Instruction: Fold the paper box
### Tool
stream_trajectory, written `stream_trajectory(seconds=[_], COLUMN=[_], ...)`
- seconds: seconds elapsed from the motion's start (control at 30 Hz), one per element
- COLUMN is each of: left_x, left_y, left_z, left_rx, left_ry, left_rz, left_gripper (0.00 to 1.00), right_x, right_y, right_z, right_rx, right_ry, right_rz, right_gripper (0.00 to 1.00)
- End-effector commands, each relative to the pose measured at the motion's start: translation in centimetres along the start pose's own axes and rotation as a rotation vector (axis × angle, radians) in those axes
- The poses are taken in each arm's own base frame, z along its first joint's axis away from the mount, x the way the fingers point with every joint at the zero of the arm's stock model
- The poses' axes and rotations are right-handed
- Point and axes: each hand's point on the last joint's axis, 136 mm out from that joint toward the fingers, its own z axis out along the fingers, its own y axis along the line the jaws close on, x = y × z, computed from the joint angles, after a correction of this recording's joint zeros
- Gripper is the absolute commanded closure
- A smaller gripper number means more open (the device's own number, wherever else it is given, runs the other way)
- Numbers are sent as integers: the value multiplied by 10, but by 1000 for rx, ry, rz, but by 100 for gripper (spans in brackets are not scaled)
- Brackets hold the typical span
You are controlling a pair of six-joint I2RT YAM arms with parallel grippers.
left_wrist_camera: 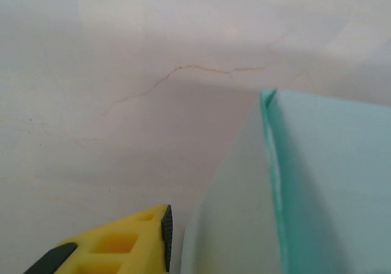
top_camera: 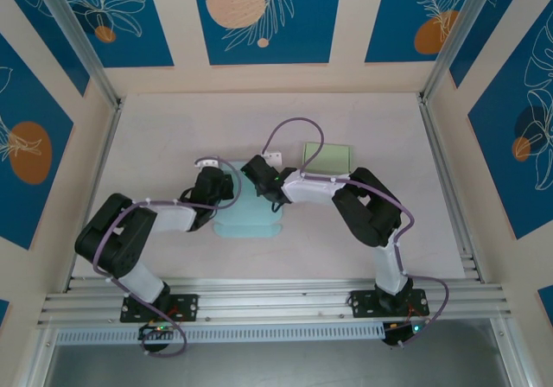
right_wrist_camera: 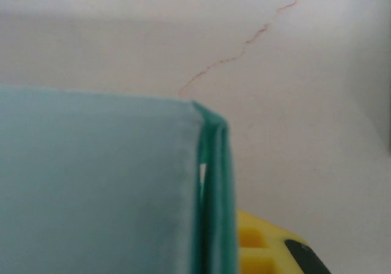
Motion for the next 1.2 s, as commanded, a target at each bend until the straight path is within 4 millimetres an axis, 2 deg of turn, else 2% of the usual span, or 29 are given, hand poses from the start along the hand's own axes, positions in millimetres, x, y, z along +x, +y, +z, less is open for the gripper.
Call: stream_trajectory(seconds=[0.0, 0.13, 0.2, 0.33, 0.57, 0.73, 0.93, 1.03, 1.17], left_x=[14, 24, 26, 19, 2, -8, -8, -8, -13], left_y=[14, 25, 31, 42, 60, 53, 65, 64, 49], left_z=[1, 4, 4, 2, -3, 1, -2, 0, 6], left_rx=[-30, -77, -108, -185, -296, -272, -314, -304, -238], left_ry=[35, 66, 64, 36, -80, -108, -145, -152, -134], left_rz=[5, -12, -28, -58, -204, -256, -327, -367, -374], left_gripper=[69, 69, 73, 85, 93, 94, 93, 87, 83], right_x=[24, 23, 23, 26, 28, 32, 35, 40, 43], right_y=[-22, -22, -22, -23, -23, -32, -78, -79, -70], right_z=[8, 7, 6, 6, 5, 11, 8, 10, 14], right_rx=[83, 82, 80, 82, 92, 149, 383, 387, 345], right_ry=[93, 91, 89, 92, 92, 96, 97, 105, 113], right_rz=[-49, -49, -49, -54, -42, -31, 21, 28, 22], right_gripper=[100, 100, 100, 100, 100, 100, 100, 100, 100])
